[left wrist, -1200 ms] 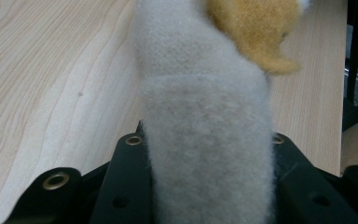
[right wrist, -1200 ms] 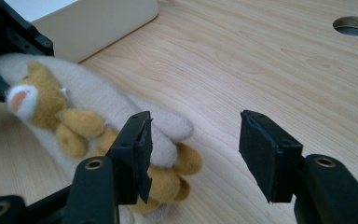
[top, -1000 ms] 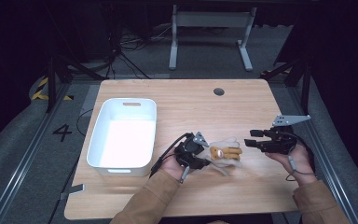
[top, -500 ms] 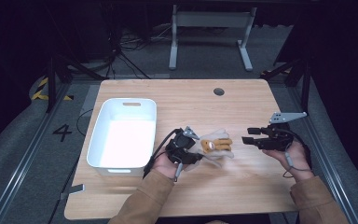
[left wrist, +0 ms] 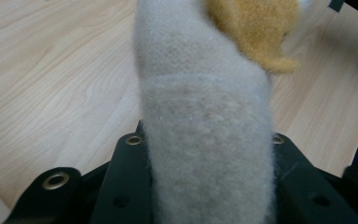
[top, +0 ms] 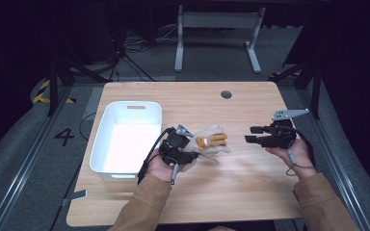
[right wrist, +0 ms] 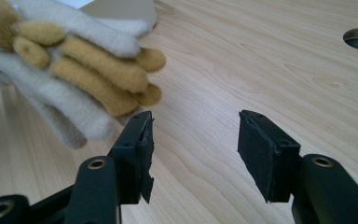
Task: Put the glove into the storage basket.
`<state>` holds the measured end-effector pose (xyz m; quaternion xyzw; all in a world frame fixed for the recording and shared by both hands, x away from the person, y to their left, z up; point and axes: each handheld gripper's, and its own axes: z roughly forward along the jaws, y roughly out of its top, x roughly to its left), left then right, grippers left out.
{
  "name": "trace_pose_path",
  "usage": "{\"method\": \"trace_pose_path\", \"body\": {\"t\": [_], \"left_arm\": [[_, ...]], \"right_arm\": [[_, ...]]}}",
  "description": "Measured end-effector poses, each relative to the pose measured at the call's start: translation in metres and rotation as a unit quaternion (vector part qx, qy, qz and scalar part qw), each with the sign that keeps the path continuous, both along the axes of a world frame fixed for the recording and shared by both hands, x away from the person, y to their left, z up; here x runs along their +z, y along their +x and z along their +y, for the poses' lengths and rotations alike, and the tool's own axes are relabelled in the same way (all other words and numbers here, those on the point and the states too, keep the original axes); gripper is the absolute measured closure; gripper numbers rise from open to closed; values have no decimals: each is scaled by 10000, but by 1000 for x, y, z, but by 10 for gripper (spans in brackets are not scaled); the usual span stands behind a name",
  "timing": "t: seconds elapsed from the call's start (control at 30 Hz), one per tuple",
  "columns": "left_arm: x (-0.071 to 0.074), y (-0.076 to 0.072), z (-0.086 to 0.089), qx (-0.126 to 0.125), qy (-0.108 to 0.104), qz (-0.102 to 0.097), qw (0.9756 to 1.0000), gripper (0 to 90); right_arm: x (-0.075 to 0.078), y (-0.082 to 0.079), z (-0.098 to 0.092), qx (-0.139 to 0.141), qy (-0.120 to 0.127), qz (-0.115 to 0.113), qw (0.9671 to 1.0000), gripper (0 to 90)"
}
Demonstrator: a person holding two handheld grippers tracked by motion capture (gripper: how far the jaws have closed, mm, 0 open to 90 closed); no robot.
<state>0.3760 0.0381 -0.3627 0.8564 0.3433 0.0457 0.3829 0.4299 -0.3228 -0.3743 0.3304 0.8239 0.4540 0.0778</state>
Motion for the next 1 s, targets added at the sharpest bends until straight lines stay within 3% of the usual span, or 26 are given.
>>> {"method": "trace_pose_path", "body": {"t": [0.23, 0.47, 0.67, 1.0], "left_arm": [[3, 4, 11, 276, -121, -179, 9994, 694], [6, 6, 15, 595, -201, -226, 9978, 692], [11, 9, 19, 745, -116, -279, 9968, 692], [29, 25, 26, 1179, 173, -53, 9929, 690]], "right_arm": [[-4, 4, -2, -28, -18, 68, 10000, 455], [-6, 5, -4, -53, -32, 95, 9999, 455], [-5, 4, -7, -72, 6, 84, 9999, 455], [-9, 5, -9, -109, -34, 145, 9998, 454]]}}
